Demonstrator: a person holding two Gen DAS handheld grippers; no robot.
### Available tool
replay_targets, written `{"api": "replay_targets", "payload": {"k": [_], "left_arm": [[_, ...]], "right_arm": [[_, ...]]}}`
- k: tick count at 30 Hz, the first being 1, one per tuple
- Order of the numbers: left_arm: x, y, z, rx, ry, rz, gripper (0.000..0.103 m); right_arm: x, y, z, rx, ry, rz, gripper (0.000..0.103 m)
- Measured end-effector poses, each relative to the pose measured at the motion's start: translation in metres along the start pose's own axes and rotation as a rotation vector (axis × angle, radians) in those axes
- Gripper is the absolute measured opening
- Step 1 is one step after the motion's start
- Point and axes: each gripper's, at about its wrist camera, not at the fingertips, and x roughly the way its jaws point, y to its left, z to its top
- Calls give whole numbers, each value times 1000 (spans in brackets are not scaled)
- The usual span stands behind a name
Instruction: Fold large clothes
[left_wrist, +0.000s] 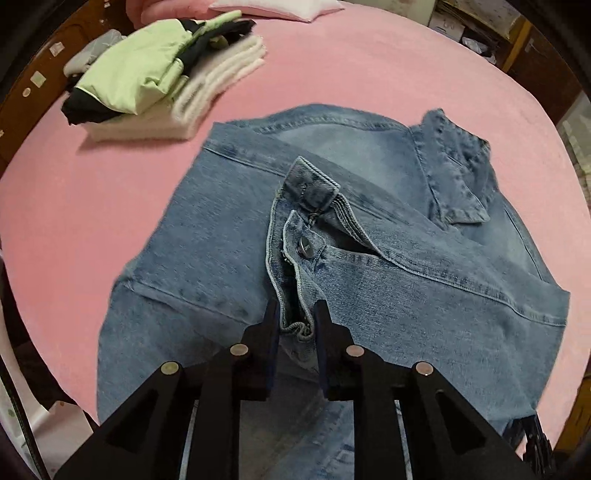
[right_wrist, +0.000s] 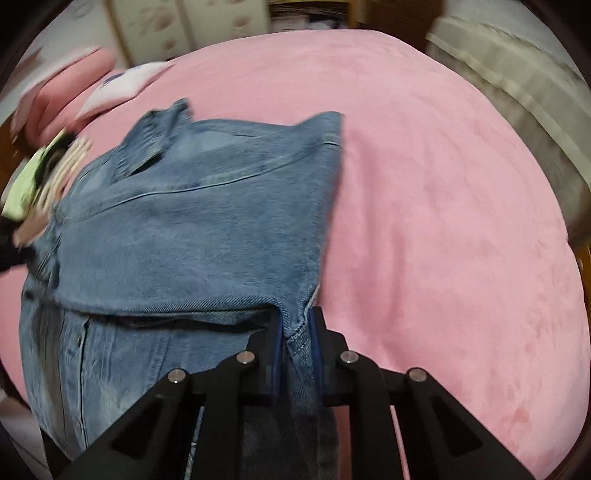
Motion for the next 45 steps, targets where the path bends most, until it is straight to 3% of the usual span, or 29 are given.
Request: {"api": "replay_targets", "payload": {"k": [3, 6, 11, 18, 20, 24, 25, 26, 27, 31, 34, 37, 39, 42, 45], "left_arm": [[5, -5, -8, 26, 17, 14, 15], [12, -6, -13, 49, 30, 83, 18], [3, 7, -15, 20, 23, 153, 41], [-44, 3, -27, 61, -111, 185, 48], [-53, -6, -32, 94, -125, 125, 48], [-48, -41, -43, 187, -14, -114, 48], [-43, -49, -45, 201, 23, -166, 42], [-32, -61, -49, 216, 87, -221, 23], [-23, -70, -53, 221, 122, -227, 17], [18, -83, -58, 208, 240, -119, 12], [27, -66, -51, 162, 228, -30, 12], [30, -29, -39, 100, 181, 83, 12], [34, -9, -33, 83, 163, 155, 8], [39, 13, -27, 11, 196, 81, 5], [31, 5, -27, 43, 185, 110, 5]], "right_arm": [[14, -19, -5, 99, 61, -26, 12], [18, -34, -8, 194, 102, 28, 15], [-6, -19, -6, 72, 48, -2, 20], [-50, 17, -7, -14, -79, 143, 20], [-46, 33, -1, -22, -66, 229, 20], [-11, 79, 12, -45, 44, 387, 20], [-1, 90, 14, -45, 71, 415, 19], [10, 100, 15, -46, 98, 437, 16], [21, 108, 15, -52, 125, 438, 14], [51, 118, 19, -46, 193, 385, 2], [47, 91, 19, 14, 161, 358, 0], [41, 38, 16, 102, 117, 166, 0], [40, -1, 13, 192, 105, 103, 0], [41, -33, 13, 209, 116, -128, 0], [37, -49, 17, 286, 101, -69, 0]]}}
